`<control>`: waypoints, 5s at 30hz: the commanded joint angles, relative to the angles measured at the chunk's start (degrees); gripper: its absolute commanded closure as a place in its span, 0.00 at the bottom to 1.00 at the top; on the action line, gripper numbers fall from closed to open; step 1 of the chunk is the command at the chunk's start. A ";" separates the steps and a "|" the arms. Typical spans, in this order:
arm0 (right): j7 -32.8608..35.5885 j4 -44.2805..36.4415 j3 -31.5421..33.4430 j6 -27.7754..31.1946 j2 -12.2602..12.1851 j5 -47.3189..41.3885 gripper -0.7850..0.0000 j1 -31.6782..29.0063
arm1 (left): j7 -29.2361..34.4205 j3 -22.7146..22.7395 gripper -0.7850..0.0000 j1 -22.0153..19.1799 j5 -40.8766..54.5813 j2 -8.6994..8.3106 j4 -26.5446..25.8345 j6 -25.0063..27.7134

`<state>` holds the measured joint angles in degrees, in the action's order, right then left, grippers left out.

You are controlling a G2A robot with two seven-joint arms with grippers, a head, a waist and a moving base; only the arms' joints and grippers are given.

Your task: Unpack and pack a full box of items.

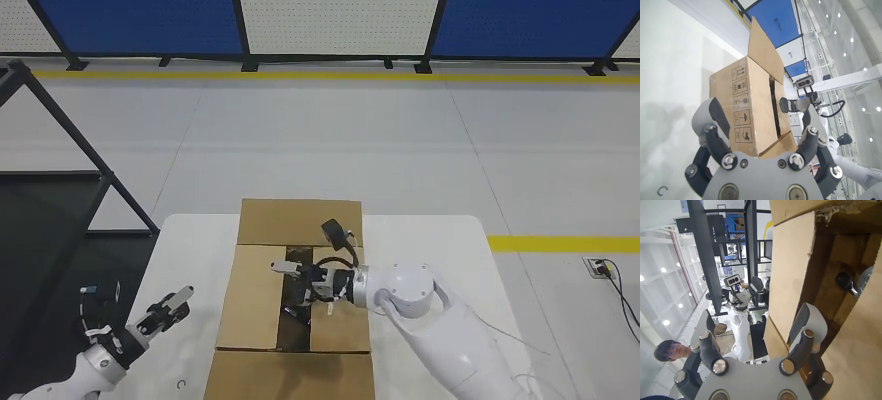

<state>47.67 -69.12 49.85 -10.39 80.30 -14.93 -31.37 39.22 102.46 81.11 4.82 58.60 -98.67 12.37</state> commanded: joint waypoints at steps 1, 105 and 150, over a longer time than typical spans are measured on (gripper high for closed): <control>-0.08 1.73 -1.55 -0.83 0.61 0.04 0.00 1.29 | 0.14 0.16 0.00 0.07 -0.01 -0.06 0.39 -0.15; -13.02 45.01 -17.35 29.00 31.04 -9.36 0.00 22.29 | -4.17 4.46 0.00 7.90 -10.93 -0.66 -0.24 -4.16; -16.35 0.74 5.15 21.84 16.40 13.54 0.00 -4.47 | -9.23 -8.80 0.00 4.02 -38.92 -0.46 -2.11 -8.17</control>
<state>31.23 -68.12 54.87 11.56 96.76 -1.45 -35.64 29.87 93.86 85.24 -33.89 58.13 -100.87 4.18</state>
